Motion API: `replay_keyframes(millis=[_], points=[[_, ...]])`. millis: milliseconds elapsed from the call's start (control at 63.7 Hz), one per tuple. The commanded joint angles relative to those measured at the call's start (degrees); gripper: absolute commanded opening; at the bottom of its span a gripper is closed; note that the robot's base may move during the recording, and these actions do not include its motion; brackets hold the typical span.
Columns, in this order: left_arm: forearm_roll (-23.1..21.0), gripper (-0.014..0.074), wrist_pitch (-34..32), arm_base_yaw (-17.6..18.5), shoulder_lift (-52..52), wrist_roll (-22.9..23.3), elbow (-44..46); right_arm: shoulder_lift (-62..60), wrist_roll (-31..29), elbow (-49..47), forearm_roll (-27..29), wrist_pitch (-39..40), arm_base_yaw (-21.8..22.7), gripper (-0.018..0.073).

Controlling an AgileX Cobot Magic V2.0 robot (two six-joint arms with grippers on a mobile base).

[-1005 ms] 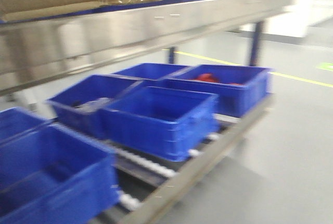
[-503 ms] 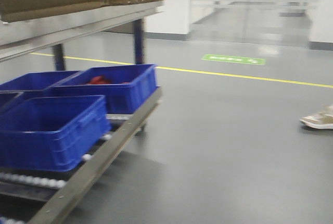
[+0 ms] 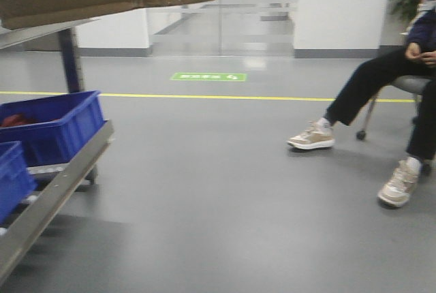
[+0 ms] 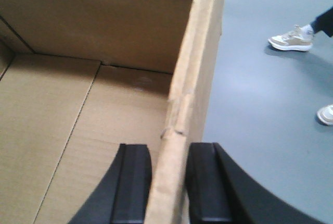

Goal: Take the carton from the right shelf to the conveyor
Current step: 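Hold the carton in both grippers while the base turns away from the shelf, then keep the carton gripped while the base drives past the seated person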

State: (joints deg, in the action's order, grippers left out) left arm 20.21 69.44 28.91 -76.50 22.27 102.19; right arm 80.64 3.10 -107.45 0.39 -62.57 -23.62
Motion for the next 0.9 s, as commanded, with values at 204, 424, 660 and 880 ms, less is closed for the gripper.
replay_keyframes(millis=[204, 424, 660, 880], points=[[-0.35, -0.0016, -0.32, 0.43, 0.60, -0.62, 0.18, -0.67, 0.29, -0.37, -1.23, 4.99, -0.04, -0.0070], [-0.35, -0.0016, -0.32, 0.43, 0.60, -0.62, 0.18, -0.67, 0.29, -0.37, -1.23, 4.99, -0.04, -0.0070], [-0.35, -0.0016, -0.32, 0.43, 0.60, -0.62, 0.18, -0.67, 0.29, -0.37, -1.23, 4.99, -0.04, -0.0070], [-0.35, -0.0016, -0.32, 0.43, 0.60, -0.62, 0.18, -0.67, 0.29, -0.37, -1.23, 4.99, -0.04, -0.0070]])
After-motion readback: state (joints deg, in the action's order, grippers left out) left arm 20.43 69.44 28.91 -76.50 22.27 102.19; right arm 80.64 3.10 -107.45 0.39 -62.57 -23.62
